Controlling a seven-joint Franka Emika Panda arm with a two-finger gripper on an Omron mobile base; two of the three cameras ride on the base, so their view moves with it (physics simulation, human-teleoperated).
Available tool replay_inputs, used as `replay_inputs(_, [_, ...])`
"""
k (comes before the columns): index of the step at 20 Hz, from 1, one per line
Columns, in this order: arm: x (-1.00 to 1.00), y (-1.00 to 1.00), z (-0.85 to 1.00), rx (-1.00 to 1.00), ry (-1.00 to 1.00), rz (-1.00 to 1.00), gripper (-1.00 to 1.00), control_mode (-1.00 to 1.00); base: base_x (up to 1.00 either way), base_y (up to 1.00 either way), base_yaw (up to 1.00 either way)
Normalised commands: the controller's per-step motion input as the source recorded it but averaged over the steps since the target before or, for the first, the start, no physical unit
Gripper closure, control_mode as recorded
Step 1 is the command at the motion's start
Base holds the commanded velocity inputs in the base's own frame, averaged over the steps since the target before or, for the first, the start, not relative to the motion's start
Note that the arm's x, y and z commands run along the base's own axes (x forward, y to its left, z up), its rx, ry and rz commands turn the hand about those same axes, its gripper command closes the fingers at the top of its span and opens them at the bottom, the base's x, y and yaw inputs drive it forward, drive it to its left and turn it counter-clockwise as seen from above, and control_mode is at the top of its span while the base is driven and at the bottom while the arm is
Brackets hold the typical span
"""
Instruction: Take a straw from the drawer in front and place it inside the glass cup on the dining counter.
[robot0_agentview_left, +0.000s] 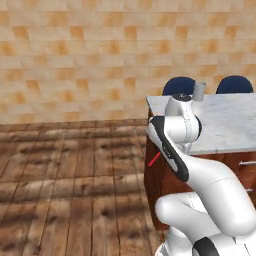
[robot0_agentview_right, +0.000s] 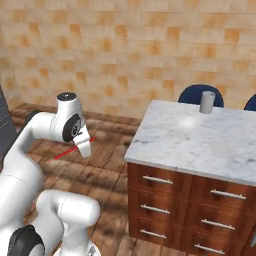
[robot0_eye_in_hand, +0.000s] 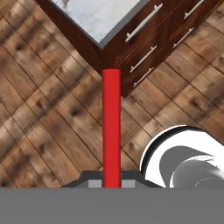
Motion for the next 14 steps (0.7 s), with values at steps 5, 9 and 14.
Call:
replay_inputs(5, [0.00,0.00,0.00,0.00,0.00,0.00,1.00,1.00,0.52,0.82,-0.39])
replay_inputs(9, [0.00,0.00,0.00,0.00,0.00,0.00,1.00,1.00,0.53,0.98,-0.37])
replay_inputs(14, [0.00,0.00,0.00,0.00,0.00,0.00,1.00,1.00,0.75,0.99,-0.39])
